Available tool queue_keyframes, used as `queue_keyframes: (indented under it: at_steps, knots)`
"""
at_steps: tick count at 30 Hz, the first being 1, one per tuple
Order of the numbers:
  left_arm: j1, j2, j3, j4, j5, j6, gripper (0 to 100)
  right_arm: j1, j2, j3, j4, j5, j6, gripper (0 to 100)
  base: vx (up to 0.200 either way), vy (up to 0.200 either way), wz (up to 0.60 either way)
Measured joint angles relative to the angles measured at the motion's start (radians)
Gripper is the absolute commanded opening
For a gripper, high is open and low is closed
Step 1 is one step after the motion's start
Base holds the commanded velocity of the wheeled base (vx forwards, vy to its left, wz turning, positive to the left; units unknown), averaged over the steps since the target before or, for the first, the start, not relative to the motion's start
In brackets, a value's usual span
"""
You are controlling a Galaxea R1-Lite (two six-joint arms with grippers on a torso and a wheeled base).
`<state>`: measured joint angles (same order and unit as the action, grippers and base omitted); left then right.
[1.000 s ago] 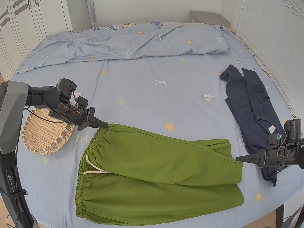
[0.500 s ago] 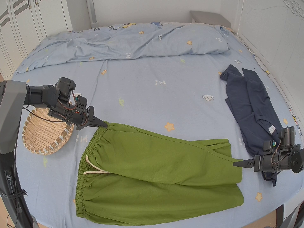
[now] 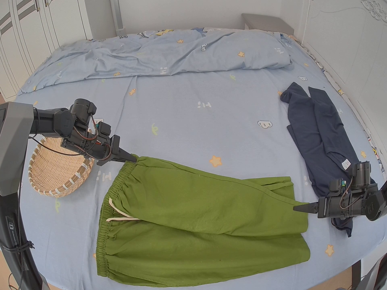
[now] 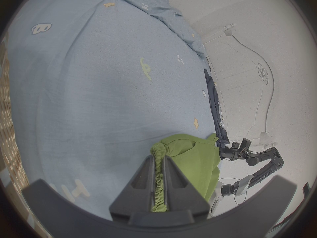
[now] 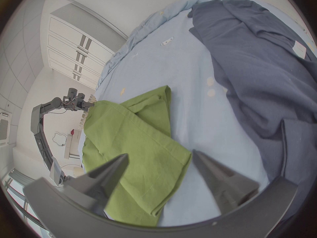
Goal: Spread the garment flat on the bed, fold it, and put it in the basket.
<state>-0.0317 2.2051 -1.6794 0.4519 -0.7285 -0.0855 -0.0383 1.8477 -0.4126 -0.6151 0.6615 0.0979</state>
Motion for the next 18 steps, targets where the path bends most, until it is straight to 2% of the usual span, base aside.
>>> queue_keyframes:
  at_steps: [18]
  knots:
    - [0.006,-0.012,0.001,0.003,0.000,0.000,0,-0.006,-0.023,-0.004,-0.029,-0.003,0.009,0,0.000,0.000,0.00]
